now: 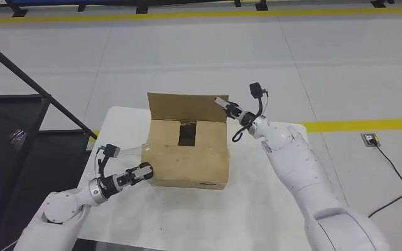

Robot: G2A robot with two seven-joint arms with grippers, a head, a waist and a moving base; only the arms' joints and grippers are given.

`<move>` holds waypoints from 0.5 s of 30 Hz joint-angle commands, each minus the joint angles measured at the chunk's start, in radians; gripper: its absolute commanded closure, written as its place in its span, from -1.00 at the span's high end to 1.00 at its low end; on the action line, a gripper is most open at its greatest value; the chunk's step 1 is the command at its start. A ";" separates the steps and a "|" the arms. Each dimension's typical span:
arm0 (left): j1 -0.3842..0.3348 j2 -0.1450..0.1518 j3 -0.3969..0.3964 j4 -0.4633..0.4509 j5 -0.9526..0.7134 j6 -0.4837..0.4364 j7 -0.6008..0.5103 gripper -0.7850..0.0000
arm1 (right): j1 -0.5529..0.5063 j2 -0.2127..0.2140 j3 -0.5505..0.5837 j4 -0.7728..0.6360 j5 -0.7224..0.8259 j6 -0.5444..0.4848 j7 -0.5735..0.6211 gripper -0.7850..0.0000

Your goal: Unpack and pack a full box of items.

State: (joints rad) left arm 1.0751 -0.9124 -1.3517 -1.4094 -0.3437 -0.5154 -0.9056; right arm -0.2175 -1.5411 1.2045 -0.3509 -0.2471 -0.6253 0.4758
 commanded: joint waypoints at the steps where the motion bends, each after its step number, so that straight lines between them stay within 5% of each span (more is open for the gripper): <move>1: -0.005 -0.003 0.011 -0.003 0.024 0.011 0.023 1.00 | -0.001 0.005 0.007 0.000 0.008 -0.030 0.010 1.00; 15: -0.057 -0.026 0.083 -0.012 0.126 0.081 0.138 1.00 | -0.059 0.057 0.068 -0.101 0.208 -0.260 0.371 1.00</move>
State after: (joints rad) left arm 1.0219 -0.9372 -1.2726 -1.4223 -0.2288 -0.4386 -0.7768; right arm -0.2725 -1.4869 1.2708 -0.4430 -0.0619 -0.8862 0.8007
